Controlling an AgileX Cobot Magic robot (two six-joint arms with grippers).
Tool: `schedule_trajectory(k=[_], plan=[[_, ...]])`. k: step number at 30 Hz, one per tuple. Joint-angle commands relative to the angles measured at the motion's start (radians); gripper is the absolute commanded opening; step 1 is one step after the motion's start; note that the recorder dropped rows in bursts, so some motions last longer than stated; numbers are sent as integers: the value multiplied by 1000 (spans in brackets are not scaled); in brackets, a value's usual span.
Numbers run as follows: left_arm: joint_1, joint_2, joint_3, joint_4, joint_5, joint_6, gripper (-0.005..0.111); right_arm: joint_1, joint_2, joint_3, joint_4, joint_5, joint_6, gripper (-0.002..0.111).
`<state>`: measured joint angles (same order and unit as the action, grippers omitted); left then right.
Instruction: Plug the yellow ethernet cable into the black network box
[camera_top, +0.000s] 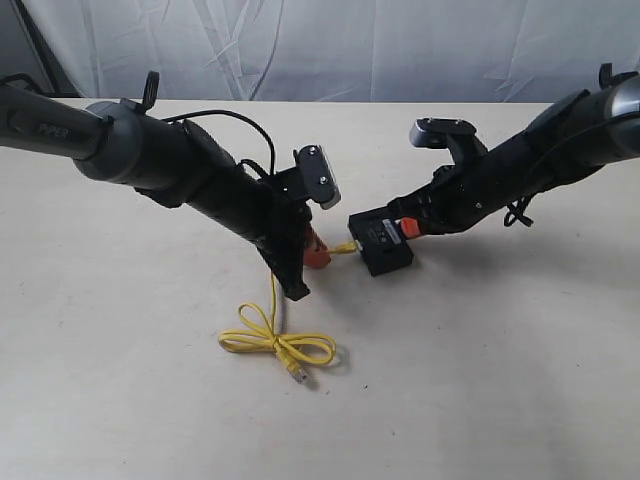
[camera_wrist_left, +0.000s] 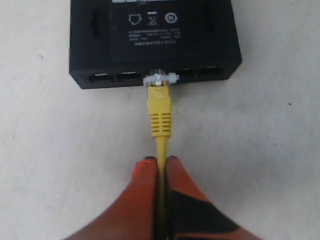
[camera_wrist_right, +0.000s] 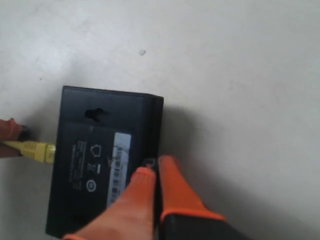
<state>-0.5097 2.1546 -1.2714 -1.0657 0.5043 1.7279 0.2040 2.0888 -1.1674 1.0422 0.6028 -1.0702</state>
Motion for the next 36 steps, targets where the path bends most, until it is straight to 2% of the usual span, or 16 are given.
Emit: schedule_trajectory(k=[1, 8, 14, 19, 26, 36], plan=[[-1, 6, -5, -18, 18, 0, 0, 8, -3, -4, 130, 103, -61, 0], [-1, 6, -5, -25, 16, 0, 0, 8, -3, -4, 130, 141, -59, 0], [-1, 6, -5, -49, 16, 0, 0, 8, -3, -4, 137, 203, 100, 0], [-1, 4, -20, -49, 34, -5, 0, 21, 17, -4, 139, 210, 102, 0], [-1, 4, -57, 20, 36, -111, 0, 46, 41, -4, 205, 167, 94, 0], [-1, 4, -57, 30, 17, -115, 0, 46, 41, -4, 198, 153, 94, 0]])
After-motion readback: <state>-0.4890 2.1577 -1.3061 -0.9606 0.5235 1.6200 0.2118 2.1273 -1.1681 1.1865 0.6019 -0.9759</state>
